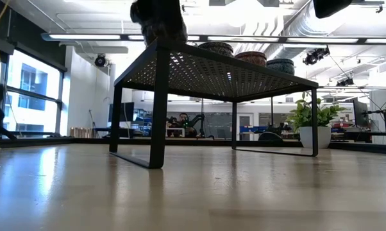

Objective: Pick & Place candle stick holders
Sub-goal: Put the black scented candle on the shelf

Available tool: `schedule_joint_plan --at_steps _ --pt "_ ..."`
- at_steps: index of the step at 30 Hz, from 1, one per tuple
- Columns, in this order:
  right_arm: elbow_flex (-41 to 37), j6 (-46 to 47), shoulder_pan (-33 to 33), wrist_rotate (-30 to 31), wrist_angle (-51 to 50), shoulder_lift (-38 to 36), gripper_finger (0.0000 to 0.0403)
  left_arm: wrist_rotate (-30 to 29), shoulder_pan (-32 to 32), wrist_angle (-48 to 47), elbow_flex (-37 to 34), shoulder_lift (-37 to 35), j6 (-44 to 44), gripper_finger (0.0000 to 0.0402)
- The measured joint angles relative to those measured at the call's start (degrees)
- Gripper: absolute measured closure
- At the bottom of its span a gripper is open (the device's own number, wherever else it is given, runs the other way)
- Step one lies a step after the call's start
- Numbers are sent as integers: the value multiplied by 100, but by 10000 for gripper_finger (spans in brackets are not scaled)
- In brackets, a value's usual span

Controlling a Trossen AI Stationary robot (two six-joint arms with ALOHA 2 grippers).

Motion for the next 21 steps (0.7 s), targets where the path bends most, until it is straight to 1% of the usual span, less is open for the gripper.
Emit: schedule_joint_plan --at_steps 4,6,10,12,17,21 --pt "0 2 0 -2 -1 0 402 -31 1 44 -55 160 107 112" --pt "0 2 -2 -11 5 0 402 -25 1 227 -36 223 174 112" --pt "7 19 -2 -51 0 0 401 -77 1 200 -28 279 272 111" --pt "7 38 0 -102 -6 0 402 -151 1 226 -27 289 294 102" --pt "7 36 0 -124 -2 0 401 -130 -2 126 -42 302 406 74" --pt "7 32 -2 -122 -2 0 402 -186 1 23 -42 302 408 68"
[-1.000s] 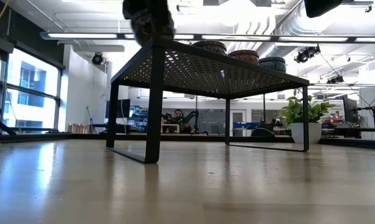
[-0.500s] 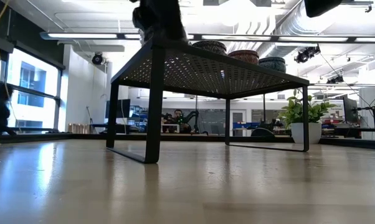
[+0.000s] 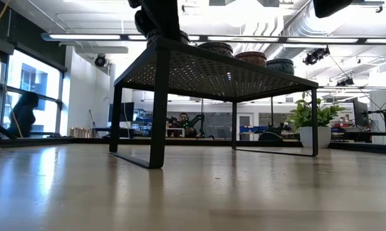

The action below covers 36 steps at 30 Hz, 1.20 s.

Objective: Pick & Place candle stick holders
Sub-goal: Put the black scented candle on the shelf, then return to Home Position

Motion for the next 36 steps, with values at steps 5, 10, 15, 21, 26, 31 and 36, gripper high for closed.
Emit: schedule_joint_plan --at_steps 5,10,15,21,26,31,36 --pt "0 -7 0 0 -1 0 401 -41 -2 10 0 0 68 66" --pt "0 -8 0 2 -2 0 402 -53 -2 17 66 0 155 65" --pt "0 -7 1 4 0 0 401 -55 -2 21 175 0 260 65" --pt "-2 -9 2 7 -1 0 402 -57 -4 4 333 -2 377 65" --pt "-2 -9 2 7 -2 0 402 -78 -75 -5 541 -2 738 91" --pt "-6 -21 0 7 -2 0 402 -701 -537 -191 707 -145 1154 165" --pt "-11 -28 2 -34 -2 0 402 -1274 -1213 -562 691 -440 867 266"
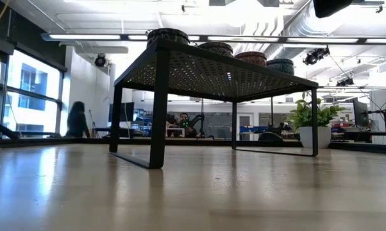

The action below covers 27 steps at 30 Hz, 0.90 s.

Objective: Pick & Place candle stick holders
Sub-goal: Return to Home Position

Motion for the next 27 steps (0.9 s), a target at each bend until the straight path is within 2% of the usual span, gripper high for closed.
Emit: schedule_joint_plan --at_steps 2,4,7,13,16,20,24,27 --pt "0 0 0 -8 0 0 402 -365 -338 -12 -242 -224 -223 306" --pt "0 0 0 -14 -8 0 402 -442 -645 92 -702 -558 -489 344" --pt "0 -2 0 13 -23 0 403 -560 -1044 615 -1751 -1203 -961 390" --pt "0 -180 0 10 -180 -54 403 -520 -1363 2668 -4220 -2914 -1109 388" --pt "0 -390 -1 -49 -662 -412 403 -402 -1212 3739 -5332 -3817 -689 398" --pt "-161 -431 -181 -418 -1346 -1373 403 26 -760 4893 -6491 -4971 66 400" --pt "-792 -412 -788 -984 -1613 -2627 403 416 -167 5495 -7244 -6015 764 401" --pt "-1291 -456 -1423 -1537 -1716 -3633 403 795 352 5588 -7544 -6665 1278 401"
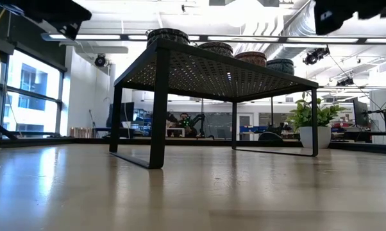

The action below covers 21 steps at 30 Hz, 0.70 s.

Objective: Pick & Place candle stick holders
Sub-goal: Return to Home Position

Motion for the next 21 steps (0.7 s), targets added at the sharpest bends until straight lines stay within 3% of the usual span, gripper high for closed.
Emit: schedule_joint_plan --at_steps 8,21 --pt "-708 -297 -1853 -1052 -407 -2136 403 1314 1591 9 -359 -1108 736 401" --pt "-1712 57 -3985 -2473 -356 -3821 403 2769 3385 563 -1614 -2402 856 401"
